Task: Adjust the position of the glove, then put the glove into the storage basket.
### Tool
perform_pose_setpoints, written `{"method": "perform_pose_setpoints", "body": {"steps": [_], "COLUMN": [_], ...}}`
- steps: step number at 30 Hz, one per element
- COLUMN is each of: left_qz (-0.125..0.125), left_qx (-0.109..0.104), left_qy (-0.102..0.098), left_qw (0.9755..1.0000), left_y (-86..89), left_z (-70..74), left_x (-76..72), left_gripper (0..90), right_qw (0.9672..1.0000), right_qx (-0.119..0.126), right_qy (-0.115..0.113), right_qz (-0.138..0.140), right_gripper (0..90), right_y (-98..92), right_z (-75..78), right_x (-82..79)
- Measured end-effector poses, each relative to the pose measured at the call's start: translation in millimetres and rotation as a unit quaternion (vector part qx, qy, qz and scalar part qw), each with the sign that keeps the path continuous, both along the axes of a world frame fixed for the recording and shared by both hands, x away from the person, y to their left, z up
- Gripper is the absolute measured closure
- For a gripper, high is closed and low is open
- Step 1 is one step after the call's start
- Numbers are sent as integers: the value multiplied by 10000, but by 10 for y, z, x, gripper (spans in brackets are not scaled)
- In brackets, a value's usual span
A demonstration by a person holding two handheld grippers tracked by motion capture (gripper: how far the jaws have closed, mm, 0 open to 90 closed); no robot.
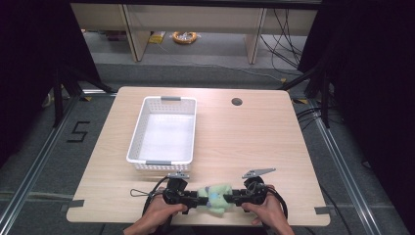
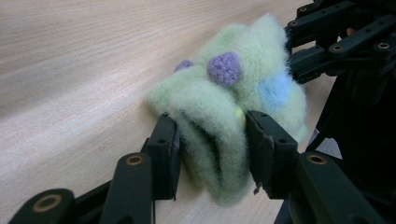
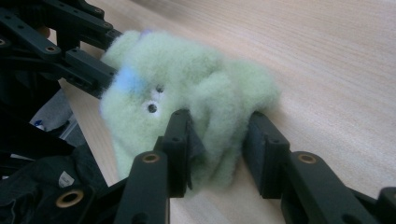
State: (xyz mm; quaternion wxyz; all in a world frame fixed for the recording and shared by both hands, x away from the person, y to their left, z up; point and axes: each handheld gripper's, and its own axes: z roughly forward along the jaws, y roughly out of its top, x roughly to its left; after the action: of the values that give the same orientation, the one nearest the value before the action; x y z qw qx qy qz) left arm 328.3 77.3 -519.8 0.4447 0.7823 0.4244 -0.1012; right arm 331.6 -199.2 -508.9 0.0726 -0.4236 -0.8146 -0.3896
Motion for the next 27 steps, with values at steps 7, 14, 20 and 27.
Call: {"method": "perform_pose_setpoints", "body": {"steps": [7, 14, 20, 27], "left_qz": [-5, -116, -193, -320], "left_qx": [48, 61, 30, 24], "left_qy": [-60, -253, -300, -396], "left_qw": [10000, 9996, 9994, 9987], "left_y": [-23, -29, -33, -29], "left_z": [-7, 12, 39, 87], "left_x": [-15, -38, -40, -68], "left_gripper": [634, 693, 708, 713], "right_qw": [9999, 9996, 9994, 9987], "right_qx": [64, 174, 171, 228], "right_qy": [-136, -233, -308, -440], "right_qz": [-28, 8, -14, 121], "right_gripper": [692, 771, 784, 787], "right_y": [-7, -19, -23, -17], "right_z": [-23, -14, 33, 69], "right_x": [-10, -40, -75, -113]}}
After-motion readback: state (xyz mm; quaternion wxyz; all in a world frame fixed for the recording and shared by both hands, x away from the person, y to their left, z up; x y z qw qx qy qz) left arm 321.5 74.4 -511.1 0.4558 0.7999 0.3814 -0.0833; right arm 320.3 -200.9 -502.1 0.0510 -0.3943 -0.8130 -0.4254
